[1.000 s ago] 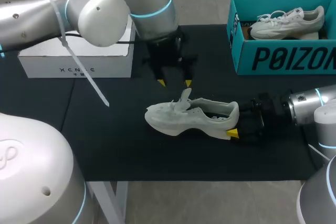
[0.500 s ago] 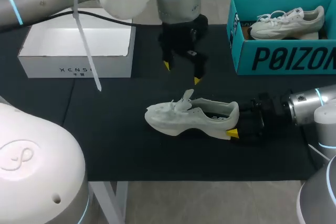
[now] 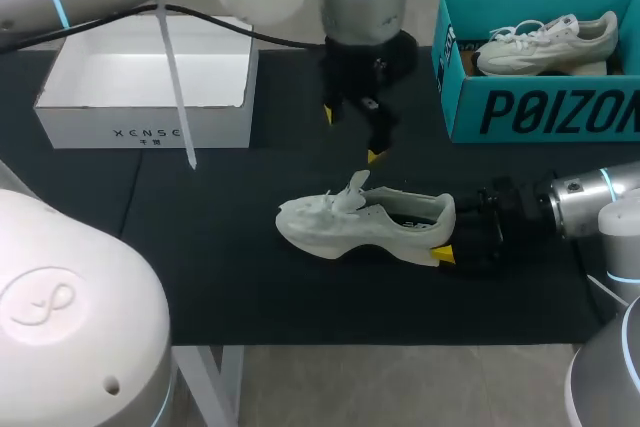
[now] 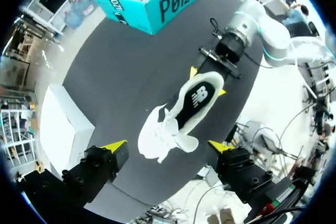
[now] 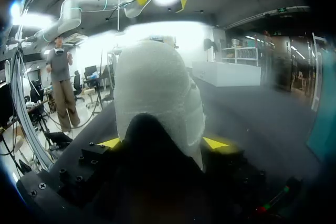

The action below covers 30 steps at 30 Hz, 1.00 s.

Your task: Take the shoe out of the shoebox, open the shoe tongue, remove and reinsert the insole, then place the shoe into the shoebox

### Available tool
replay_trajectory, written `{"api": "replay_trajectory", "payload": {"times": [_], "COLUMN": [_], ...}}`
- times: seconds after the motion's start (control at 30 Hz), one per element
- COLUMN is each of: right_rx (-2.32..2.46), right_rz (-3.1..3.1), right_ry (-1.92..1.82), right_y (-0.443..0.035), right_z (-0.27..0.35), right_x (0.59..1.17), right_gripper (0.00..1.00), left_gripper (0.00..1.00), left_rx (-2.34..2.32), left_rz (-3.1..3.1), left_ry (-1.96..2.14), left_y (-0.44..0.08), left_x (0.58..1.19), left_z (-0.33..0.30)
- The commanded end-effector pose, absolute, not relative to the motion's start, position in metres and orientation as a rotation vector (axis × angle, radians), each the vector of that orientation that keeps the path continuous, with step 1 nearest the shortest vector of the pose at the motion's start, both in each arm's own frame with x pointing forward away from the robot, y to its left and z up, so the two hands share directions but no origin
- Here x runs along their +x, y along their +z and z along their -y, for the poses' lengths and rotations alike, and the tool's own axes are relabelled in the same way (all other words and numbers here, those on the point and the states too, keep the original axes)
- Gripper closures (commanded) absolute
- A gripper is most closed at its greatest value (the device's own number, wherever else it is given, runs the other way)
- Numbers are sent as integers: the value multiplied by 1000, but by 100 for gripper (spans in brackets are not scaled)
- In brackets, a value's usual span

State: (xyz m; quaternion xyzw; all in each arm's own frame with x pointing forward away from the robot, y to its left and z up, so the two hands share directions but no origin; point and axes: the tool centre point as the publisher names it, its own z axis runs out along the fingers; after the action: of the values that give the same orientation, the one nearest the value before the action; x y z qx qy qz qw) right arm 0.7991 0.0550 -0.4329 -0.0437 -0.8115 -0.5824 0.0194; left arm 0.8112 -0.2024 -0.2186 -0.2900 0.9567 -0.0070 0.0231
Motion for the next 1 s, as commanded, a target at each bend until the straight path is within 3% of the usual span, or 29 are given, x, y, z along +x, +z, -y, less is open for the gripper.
{"api": "replay_trajectory", "payload": {"times": [0.03,0.27,0.3,0.37,1.0], "right_rx": [-137,-137,-137,-137,-137], "right_rz": [2521,2521,2521,2521,2521], "right_ry": [-1805,-1805,-1805,-1805,-1805], "right_y": [-437,-437,-437,-437,-437], "right_z": [-58,-58,-58,-58,-58], "right_x": [799,799,799,799,799], "right_gripper": [100,100,100,100,100], "left_gripper": [0,0,24,100,100], "left_rx": [-478,-213,-200,-177,107], "left_rz": [-2937,-2977,-2984,-3000,-3079], "left_ry": [52,87,87,82,80], "left_y": [-218,-244,-248,-254,-309], "left_x": [805,792,790,789,789], "left_z": [212,223,225,227,247]}}
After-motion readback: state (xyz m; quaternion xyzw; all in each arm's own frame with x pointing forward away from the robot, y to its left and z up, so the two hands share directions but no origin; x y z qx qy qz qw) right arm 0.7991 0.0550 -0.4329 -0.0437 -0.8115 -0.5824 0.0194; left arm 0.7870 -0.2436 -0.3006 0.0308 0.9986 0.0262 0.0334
